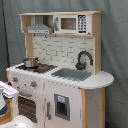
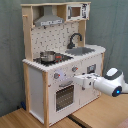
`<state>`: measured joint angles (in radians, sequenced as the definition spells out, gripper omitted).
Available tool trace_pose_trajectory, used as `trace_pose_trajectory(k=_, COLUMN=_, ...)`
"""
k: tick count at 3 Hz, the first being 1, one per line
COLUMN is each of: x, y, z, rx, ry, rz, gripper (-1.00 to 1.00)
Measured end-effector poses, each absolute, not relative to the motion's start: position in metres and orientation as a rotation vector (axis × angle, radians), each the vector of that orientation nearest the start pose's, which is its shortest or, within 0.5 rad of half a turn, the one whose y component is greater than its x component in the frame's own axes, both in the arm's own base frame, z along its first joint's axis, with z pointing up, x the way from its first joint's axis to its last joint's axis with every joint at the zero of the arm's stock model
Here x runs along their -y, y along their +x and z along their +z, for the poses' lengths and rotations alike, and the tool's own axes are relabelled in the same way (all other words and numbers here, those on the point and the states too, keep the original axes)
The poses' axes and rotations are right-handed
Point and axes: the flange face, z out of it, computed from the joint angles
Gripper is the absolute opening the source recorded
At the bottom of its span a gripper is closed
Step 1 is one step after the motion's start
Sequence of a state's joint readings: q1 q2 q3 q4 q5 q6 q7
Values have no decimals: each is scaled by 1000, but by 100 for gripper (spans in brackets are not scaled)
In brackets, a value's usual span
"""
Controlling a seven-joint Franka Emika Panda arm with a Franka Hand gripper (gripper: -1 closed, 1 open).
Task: Play with the kitchen
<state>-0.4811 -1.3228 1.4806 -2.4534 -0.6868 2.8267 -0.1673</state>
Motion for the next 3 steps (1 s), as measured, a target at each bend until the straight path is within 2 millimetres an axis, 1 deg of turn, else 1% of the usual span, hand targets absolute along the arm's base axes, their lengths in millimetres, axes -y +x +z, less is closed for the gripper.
trace_pose_trajectory(k=1, x=-443, y=255, z=340, rx=-1389, ry=797, rz=713, gripper=100)
trace_pose_trajectory(k=2, x=-437, y=271, z=336, rx=-1355, ry=846, rz=763, gripper=100)
trace_pose_trajectory(k=3, x=-422, y=284, z=335, rx=-1287, ry=906, rz=808, gripper=100)
